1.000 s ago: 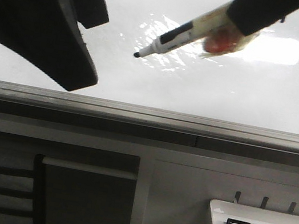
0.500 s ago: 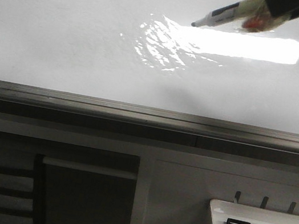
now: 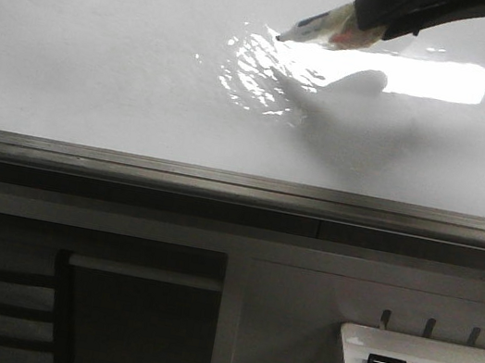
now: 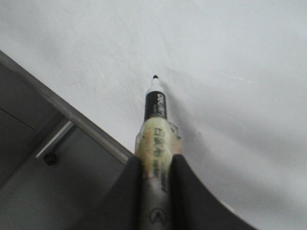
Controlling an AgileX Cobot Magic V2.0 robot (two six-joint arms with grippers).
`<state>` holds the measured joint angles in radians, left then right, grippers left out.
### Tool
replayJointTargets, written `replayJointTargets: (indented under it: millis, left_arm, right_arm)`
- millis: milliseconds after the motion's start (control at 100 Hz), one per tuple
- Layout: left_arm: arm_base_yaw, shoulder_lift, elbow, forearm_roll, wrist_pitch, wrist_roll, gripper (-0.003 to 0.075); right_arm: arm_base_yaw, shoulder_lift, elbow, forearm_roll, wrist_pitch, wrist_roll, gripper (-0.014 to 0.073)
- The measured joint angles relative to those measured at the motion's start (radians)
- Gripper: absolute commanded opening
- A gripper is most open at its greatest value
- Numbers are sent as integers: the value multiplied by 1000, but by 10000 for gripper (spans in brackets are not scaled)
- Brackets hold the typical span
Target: Write number 7 on whiteboard
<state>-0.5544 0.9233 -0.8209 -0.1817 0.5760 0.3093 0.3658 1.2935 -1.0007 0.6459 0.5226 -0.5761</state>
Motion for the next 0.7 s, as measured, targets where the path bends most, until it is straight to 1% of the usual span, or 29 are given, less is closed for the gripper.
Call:
replayJointTargets:
  millis: [120, 280, 340, 480, 700]
  left_arm:
    - [0, 0, 0, 0, 0, -1, 546]
    - [2, 0, 2, 0, 0, -1, 546]
    - [2, 0, 3, 0, 0, -1, 546]
    - [2, 0, 3, 0, 0, -1, 545]
    - [2, 0, 3, 0, 0, -1, 545]
  right_arm:
    - [0, 37, -1, 0, -40, 8, -44]
    - [1, 48, -7, -9, -44, 28, -44]
    - [-18, 48, -9, -24, -22, 49, -44]
    - [-104, 9, -12, -60, 66, 90, -44]
    - [-119, -1, -13, -73, 82, 99, -44]
